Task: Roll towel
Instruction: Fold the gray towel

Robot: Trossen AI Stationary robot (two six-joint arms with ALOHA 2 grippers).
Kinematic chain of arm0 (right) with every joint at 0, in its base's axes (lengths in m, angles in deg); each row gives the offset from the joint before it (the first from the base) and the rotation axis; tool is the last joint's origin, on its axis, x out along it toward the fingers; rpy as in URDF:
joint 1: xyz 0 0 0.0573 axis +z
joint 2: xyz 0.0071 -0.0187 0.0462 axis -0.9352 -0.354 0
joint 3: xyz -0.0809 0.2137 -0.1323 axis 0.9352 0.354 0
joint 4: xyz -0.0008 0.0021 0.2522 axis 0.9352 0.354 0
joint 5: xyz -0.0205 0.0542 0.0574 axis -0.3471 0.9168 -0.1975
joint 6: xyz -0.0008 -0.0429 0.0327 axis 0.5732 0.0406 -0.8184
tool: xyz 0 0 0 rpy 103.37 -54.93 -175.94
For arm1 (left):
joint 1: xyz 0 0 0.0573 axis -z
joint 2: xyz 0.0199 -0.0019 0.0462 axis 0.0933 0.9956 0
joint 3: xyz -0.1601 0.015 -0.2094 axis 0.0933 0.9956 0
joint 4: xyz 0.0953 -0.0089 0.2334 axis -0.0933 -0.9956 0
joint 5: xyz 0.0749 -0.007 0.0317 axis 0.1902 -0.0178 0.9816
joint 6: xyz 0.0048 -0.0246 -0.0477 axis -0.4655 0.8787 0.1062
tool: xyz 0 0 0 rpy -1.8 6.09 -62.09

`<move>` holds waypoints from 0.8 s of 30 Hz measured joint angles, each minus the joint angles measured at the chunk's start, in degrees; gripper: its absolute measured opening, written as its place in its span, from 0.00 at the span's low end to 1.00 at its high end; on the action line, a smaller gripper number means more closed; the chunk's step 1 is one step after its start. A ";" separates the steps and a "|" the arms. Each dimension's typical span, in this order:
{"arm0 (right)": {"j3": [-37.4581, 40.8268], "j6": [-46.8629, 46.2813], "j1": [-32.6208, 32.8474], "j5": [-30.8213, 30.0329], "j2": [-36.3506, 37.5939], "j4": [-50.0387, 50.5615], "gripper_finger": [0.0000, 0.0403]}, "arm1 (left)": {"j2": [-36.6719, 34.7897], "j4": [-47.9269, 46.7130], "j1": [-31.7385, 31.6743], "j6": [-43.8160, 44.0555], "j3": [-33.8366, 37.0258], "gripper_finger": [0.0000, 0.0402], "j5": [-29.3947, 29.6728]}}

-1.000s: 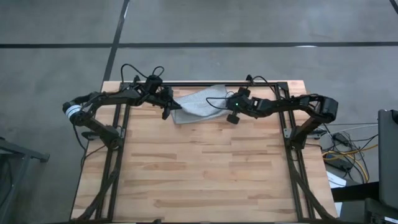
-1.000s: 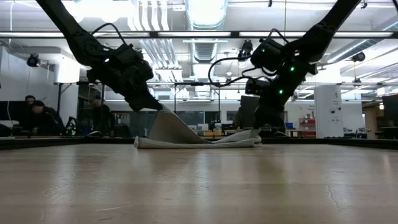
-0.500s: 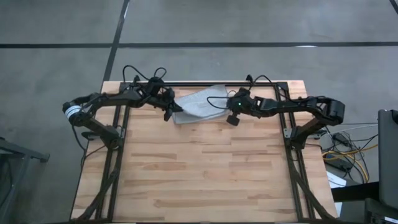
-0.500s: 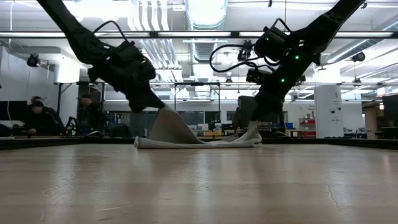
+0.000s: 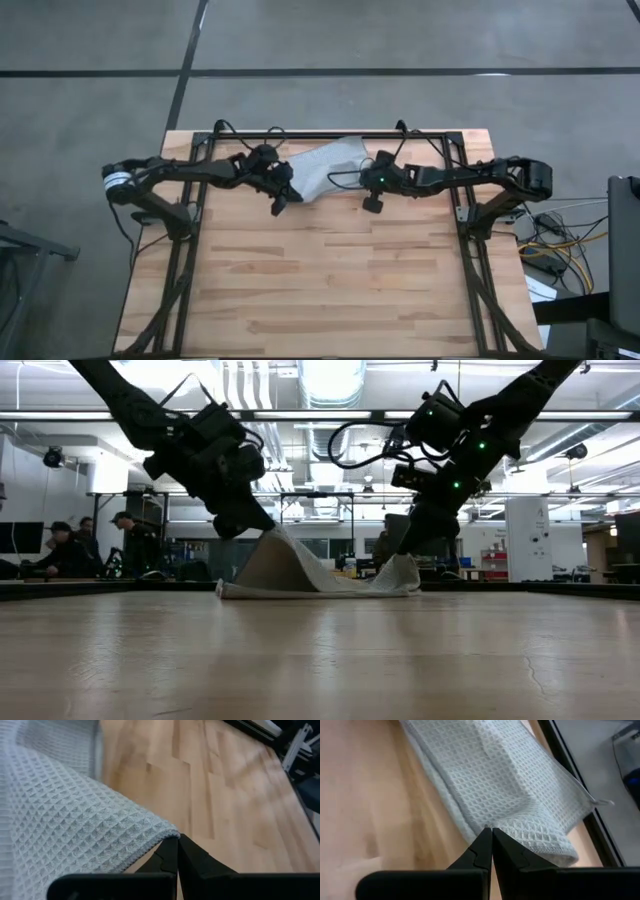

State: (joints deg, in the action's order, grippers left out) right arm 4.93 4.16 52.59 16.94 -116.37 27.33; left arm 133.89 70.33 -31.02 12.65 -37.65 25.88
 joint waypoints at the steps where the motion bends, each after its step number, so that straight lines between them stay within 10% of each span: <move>1: 0.00 0.03 0.45 0.01 0.05 0.06 0.02 | -0.28 -0.20 0.97 0.43 0.00 0.00 0.63; 24: 0.13 -3.46 10.33 3.21 14.83 14.72 0.02 | -9.81 -13.89 11.51 7.93 -0.02 0.00 4.98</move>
State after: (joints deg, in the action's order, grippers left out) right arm 5.06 0.69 62.92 20.15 -101.54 42.05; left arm 124.08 56.44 -19.51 20.58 -37.68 30.86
